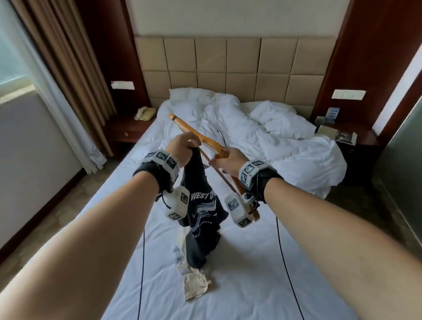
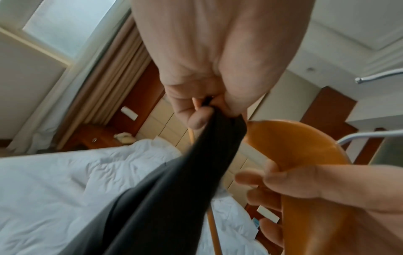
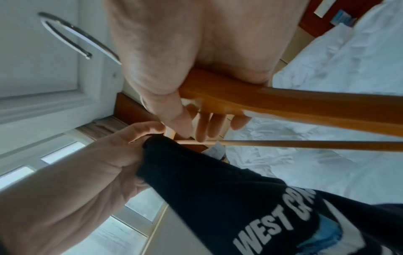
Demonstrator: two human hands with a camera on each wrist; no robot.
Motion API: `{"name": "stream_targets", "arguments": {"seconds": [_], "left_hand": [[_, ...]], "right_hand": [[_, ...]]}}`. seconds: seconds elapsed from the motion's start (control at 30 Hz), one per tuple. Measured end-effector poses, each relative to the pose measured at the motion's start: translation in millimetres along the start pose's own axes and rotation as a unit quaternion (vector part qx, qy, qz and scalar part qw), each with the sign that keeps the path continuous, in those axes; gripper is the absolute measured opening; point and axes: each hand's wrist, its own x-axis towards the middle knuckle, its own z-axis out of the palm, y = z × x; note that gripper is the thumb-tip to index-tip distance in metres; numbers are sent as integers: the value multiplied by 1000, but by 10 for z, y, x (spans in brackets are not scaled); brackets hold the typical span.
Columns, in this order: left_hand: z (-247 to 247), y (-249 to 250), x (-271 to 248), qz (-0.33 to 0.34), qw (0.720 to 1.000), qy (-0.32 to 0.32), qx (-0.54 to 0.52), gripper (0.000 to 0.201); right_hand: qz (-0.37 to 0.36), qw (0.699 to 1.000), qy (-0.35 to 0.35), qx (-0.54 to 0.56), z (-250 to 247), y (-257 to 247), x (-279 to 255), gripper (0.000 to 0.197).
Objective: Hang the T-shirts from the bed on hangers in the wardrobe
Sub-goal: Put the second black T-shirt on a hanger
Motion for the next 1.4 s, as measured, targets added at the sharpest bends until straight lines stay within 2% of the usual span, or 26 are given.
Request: {"name": "stream_targets", "arguments": {"seconds": [0.13, 0.23, 0.3, 0.47, 0.63, 0.73, 0.83, 0.97, 1.0, 1.07, 1.13, 1.2, 1.27, 1.33, 1.4], "left_hand": [[-359, 314, -8, 51, 999, -5, -11, 42], [-664, 456, 30, 74, 997, 14, -16, 36], [-852, 547, 46, 85, 995, 32, -40, 39], [-1254, 664, 74, 112, 988, 11, -106, 40], [-1601, 697, 116, 143, 985, 5, -98, 44], [-1728, 642, 155, 144, 985, 26, -94, 43], [-1794, 539, 199, 123, 988, 47, -85, 32], [-1793, 405, 163, 85, 986, 32, -139, 24], [-1780, 351, 157, 78, 987, 26, -135, 18], [-1761, 184, 181, 73, 996, 21, -42, 7], [-1739, -38, 216, 58, 994, 44, 83, 14], [-1683, -212, 224, 59, 991, 42, 112, 12], [-1573, -341, 199, 56, 997, 5, 61, 10], [-1447, -398, 140, 9, 998, -27, -58, 4], [-1353, -466, 134, -36, 983, -31, -175, 15]], "right_hand": [[-55, 998, 4, 13, -97, -472, -63, 28], [-93, 996, 6, -3, -134, -796, -95, 24], [-112, 993, 13, -40, -127, -1005, -112, 18], [-123, 991, 25, -52, -35, -1438, -135, 20], [-139, 989, 27, -52, 19, -1662, -173, 20], [-139, 988, 43, -59, 118, -1749, -129, 17], [-156, 980, 101, -74, 239, -1815, -60, 26], [-137, 977, 158, -52, 340, -1845, -18, 19], [-134, 976, 164, -52, 366, -1833, -2, 14], [-138, 975, 172, -40, 413, -1787, 36, 6], [-141, 972, 185, -17, 450, -1709, 67, 10], [-136, 971, 198, -6, 464, -1626, 95, 14], [-124, 976, 181, 13, 476, -1542, 116, 13], [-118, 982, 142, 40, 513, -1463, 130, 10], [-117, 984, 115, 63, 557, -1371, 154, 6]]}}
